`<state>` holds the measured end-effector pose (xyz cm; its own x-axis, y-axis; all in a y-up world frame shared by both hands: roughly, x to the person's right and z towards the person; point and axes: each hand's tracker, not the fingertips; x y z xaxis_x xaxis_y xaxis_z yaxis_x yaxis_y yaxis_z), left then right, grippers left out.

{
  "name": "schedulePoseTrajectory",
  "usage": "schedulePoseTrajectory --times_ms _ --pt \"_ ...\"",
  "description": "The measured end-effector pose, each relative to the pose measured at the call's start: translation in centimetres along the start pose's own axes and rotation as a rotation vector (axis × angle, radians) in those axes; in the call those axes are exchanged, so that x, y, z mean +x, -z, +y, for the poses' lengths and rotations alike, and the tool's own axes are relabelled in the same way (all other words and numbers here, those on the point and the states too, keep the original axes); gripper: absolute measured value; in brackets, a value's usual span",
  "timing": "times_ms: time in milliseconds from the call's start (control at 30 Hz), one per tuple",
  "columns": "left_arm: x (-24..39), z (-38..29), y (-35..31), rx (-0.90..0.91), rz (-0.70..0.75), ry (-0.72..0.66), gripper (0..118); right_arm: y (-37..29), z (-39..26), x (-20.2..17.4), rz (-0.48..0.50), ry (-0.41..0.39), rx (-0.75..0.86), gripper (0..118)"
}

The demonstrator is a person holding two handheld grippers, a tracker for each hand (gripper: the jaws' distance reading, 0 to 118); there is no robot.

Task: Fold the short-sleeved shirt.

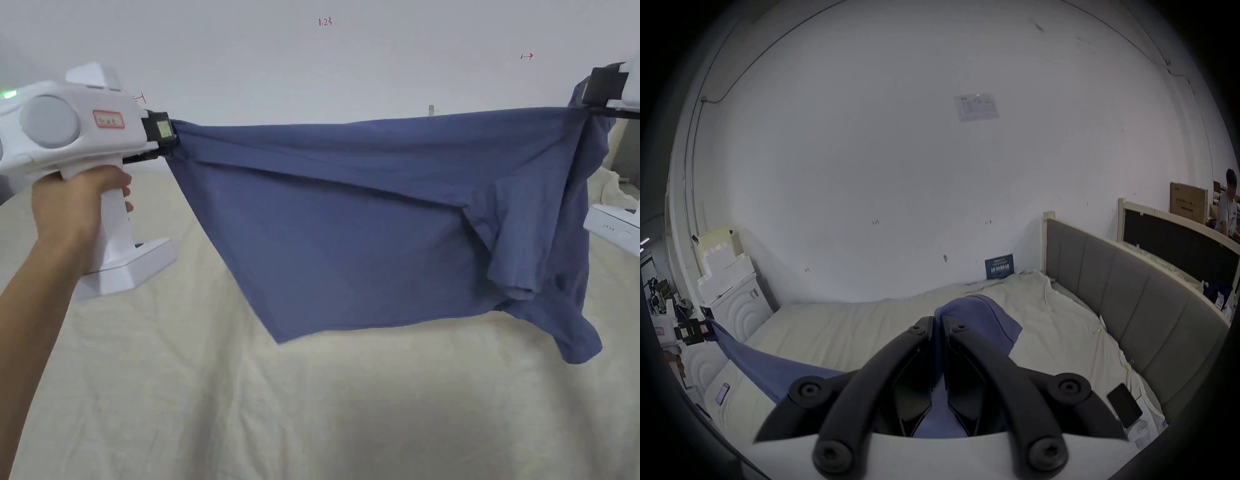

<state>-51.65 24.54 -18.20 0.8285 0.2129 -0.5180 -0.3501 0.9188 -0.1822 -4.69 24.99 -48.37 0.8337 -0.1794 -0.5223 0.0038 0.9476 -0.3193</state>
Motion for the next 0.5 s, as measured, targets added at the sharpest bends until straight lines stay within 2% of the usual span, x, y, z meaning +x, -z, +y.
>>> schedulePoseTrajectory --times_ms 300,500 --pt "0.3 3.5 1.8 0.041 0.033 0.046 0 1.0 2.2 -2.4 0.001 -0.029 0.049 3" --pt "0.0 1.3 2.4 0.041 0.054 0.079 0 3.3 -0.4 -2.3 0.005 -0.056 0.023 3"
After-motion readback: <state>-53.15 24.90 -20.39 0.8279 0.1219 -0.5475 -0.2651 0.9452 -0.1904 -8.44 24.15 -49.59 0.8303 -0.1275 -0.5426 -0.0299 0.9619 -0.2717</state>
